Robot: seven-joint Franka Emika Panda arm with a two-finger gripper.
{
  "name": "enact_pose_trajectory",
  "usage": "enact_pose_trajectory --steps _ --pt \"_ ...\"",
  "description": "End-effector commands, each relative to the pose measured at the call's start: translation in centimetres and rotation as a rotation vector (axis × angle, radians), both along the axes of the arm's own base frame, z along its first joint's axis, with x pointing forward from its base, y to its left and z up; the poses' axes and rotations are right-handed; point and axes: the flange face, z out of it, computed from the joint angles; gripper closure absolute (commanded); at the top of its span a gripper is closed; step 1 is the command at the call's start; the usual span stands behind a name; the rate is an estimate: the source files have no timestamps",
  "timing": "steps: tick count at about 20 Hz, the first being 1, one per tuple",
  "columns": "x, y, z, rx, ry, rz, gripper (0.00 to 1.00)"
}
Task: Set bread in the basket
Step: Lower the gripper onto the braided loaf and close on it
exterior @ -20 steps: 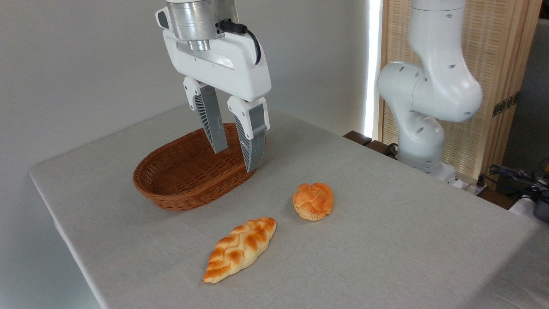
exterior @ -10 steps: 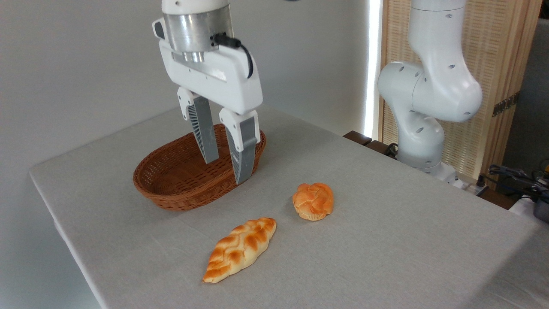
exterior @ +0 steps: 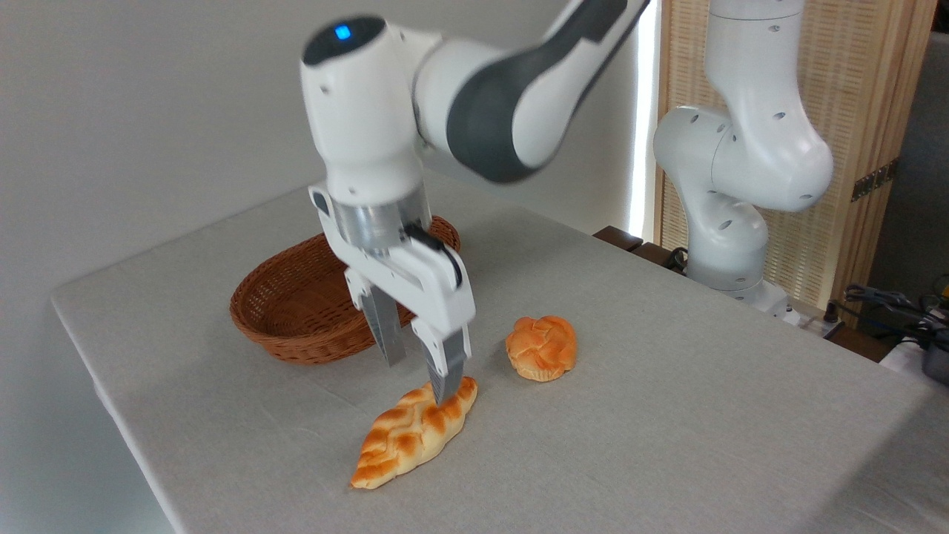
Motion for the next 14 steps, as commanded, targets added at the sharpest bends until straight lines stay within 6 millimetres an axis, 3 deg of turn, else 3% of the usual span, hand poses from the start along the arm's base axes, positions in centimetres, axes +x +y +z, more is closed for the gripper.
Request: enact_pose_trajectory --steps 1,5,6,9,10,12,14 --pt "-0.5 0.4 -3.4 -0.005 -0.059 -0.014 0.00" --pt "0.2 0.5 -5.0 -0.002 -0.077 -0.031 0.00" --pt "0.3 0.5 -5.4 -0.001 -0.079 -0.031 0.05" --pt "0.4 0.5 -5.4 0.000 -0.081 -0.036 0.71" --pt "0.4 0.5 -5.4 0.000 -0.081 -0.036 0.83" --pt "0.4 0.6 -5.5 0.001 -0.078 -0.061 0.92" --pt "0.3 0.6 -5.5 0.001 -0.076 -0.063 0.95"
